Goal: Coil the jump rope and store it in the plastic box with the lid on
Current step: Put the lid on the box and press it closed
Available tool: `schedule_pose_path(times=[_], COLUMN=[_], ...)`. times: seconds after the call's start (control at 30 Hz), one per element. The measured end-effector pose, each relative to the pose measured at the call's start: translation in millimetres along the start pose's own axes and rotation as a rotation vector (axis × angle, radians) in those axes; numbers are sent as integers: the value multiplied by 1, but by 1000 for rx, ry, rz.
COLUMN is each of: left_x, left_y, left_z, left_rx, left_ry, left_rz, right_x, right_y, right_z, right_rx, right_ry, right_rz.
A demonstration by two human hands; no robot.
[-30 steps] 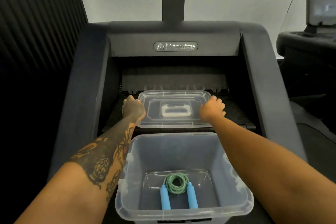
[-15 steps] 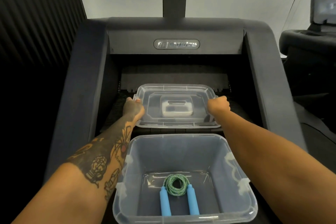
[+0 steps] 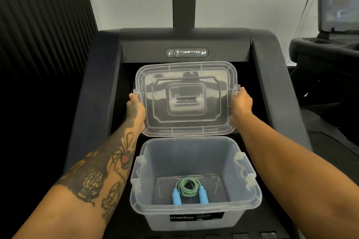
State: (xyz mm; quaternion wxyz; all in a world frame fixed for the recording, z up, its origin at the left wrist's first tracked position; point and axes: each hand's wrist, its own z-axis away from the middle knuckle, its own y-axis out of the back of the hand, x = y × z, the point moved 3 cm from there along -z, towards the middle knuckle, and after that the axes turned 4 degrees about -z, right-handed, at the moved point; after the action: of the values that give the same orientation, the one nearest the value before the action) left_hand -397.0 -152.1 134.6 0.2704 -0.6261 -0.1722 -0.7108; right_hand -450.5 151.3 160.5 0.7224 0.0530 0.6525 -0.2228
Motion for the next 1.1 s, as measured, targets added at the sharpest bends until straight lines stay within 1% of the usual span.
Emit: schedule_pose_path(times=[0.1, 0.17, 0.2, 0.27, 0.3, 0.4, 0.47, 0.53, 0.6, 0.63, 0.7, 0.77, 0.87, 0.97, 1.1], left_x=[9, 13, 14, 18, 19, 16, 4, -8, -20, -26, -37, -43, -51, -52, -56], left_y=[7, 12, 14, 16, 19, 31, 43, 51, 56, 60, 71, 77, 78, 77, 77], left_z=[21, 32, 37, 51, 56, 70, 67, 71, 77, 79, 83, 84, 90, 93, 96], left_rx=[-45, -89, -113, -166, -173, -159, -156, -157, -199, -186, -159, -199, -286, -307, -334], left_ry=[64, 89, 68, -32, -80, -174, -145, -76, 2, 37, 87, 99, 64, 21, -11], left_rz=[232, 357, 389, 416, 428, 425, 432, 479, 565, 561, 442, 263, 116, -70, -212], right_x=[-13, -17, -18, -19, -17, -9, -3, 8, 21, 27, 38, 44, 53, 57, 62], right_y=[12, 19, 23, 30, 34, 48, 59, 74, 90, 96, 110, 124, 134, 133, 124], right_z=[26, 34, 36, 40, 43, 55, 62, 58, 56, 57, 57, 64, 75, 82, 84], right_rx=[-34, -63, -74, -95, -110, -176, -222, -248, -352, -444, -548, -554, -561, -516, -461], right_ry=[-29, -14, 8, 93, 105, 57, 48, -2, -76, -119, -202, -219, -252, -195, -123], right_rz=[-171, -207, -205, -171, -191, -346, -376, -416, -440, -431, -313, -207, -64, 111, 272])
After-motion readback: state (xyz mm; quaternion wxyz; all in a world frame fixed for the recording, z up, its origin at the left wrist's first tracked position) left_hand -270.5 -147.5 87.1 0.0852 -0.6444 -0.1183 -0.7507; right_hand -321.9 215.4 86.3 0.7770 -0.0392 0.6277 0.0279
